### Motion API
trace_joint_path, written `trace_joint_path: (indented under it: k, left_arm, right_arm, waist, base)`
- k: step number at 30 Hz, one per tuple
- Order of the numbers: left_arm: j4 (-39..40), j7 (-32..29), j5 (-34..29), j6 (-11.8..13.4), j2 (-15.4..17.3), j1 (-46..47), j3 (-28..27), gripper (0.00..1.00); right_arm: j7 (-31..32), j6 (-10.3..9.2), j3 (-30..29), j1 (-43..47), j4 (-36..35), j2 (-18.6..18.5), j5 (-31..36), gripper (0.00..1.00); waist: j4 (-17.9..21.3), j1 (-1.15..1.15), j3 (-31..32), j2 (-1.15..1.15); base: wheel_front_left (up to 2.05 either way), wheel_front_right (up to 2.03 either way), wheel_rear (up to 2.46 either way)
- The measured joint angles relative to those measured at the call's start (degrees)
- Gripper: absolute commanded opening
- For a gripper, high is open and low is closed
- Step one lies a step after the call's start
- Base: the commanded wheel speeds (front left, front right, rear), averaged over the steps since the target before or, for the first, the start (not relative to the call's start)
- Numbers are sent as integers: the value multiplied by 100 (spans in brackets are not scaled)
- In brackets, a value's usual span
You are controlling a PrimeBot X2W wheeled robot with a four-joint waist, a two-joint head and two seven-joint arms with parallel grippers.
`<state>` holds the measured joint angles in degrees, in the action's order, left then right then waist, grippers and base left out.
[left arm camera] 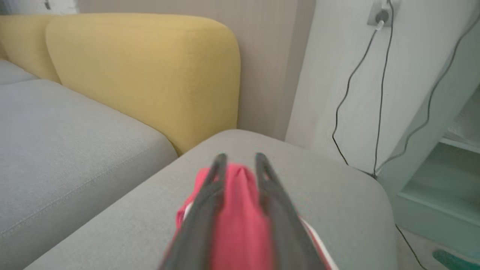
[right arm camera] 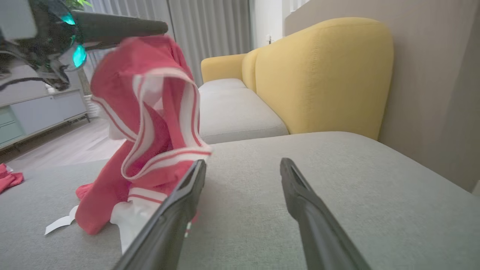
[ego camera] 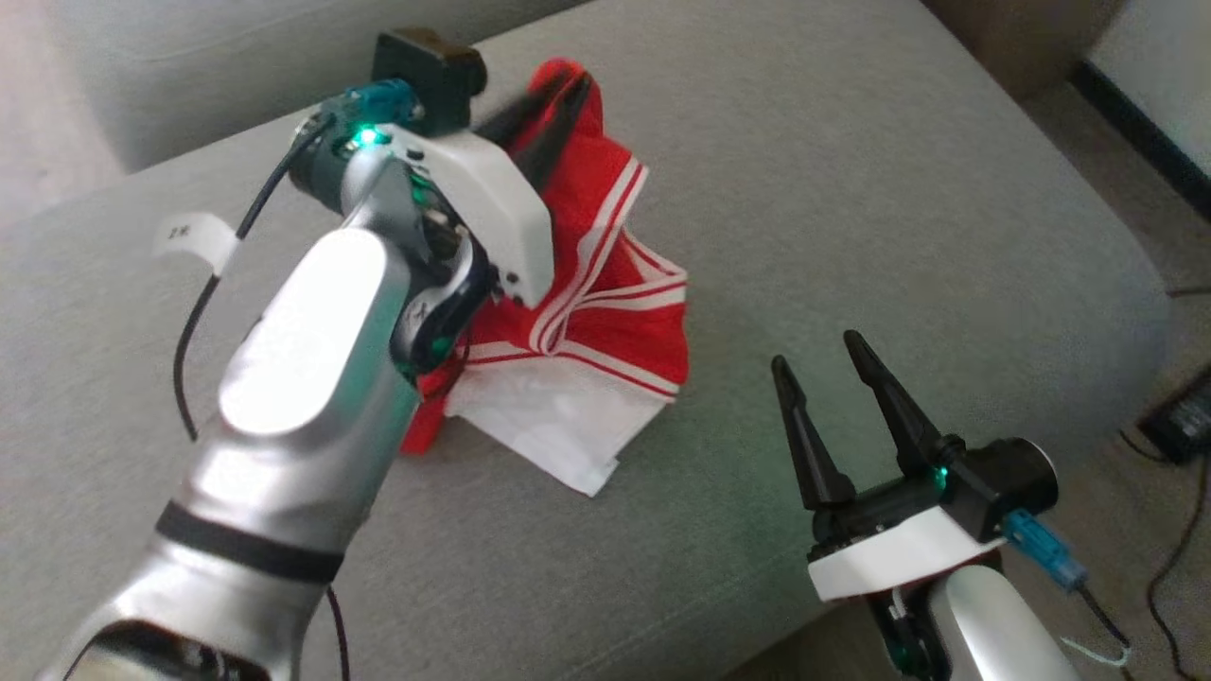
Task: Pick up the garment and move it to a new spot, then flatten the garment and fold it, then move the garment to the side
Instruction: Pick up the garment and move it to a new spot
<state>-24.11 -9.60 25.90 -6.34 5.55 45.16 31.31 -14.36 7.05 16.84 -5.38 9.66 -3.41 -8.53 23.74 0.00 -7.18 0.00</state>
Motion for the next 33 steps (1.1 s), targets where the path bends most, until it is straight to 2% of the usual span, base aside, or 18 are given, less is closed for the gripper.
trace_joint_path:
  k: [4, 8, 10, 14, 20, 21, 24, 31, 33]
  left_arm:
    - [-706, 689, -3, 81, -169, 119, -53, 100]
    - [-910, 1168, -3, 145, -210, 62, -75, 100]
    - [-876, 1376, -3, 270, -191, -62, -165, 100]
    - [-583, 1715, 57, 512, -71, -720, -286, 100]
    - [113, 2147, 97, 1084, 152, -2200, -487, 100]
    - [113, 2147, 97, 1084, 152, -2200, -487, 100]
    - [487, 2297, 93, 1343, 175, -2862, -609, 100]
    - [1116, 2382, -205, 1691, 187, -4181, -871, 100]
    - [1351, 2388, -353, 1701, 183, -4480, -1022, 100]
  right_arm:
    - [0, 0, -45, 4, -5, 3, -14, 100]
    - [0, 0, -236, 24, -58, 7, 60, 100]
    - [0, 0, -343, 58, -80, 9, 159, 100]
    - [-1, 0, -522, 247, -125, 16, 363, 100]
    - [-1, 0, -846, 473, -216, 29, 620, 100]
    - [-1, 0, -846, 473, -216, 29, 620, 100]
    - [-1, 0, -979, 603, -260, 34, 738, 100]
    - [0, 0, -1295, 1029, -271, 34, 862, 100]
    - [0, 0, -1370, 1106, -269, 34, 862, 100]
  waist:
    - [223, 0, -83, 0]
    - [120, 0, -80, 0]
    - [5, 0, -36, 0]
    - [-297, 0, 65, 0]
    - [-856, 0, 275, 0]
    - [-856, 0, 275, 0]
    - [-1163, 0, 377, 0]
    - [-1822, 0, 601, 0]
    - [-1977, 0, 650, 0]
  base:
    - [0, 0, 0]
    - [0, 0, 0]
    - [0, 0, 0]
    - [0, 0, 0]
    - [0, 0, 0]
    - [0, 0, 0]
    - [0, 0, 0]
    - [0, 0, 0]
    - [0, 0, 0]
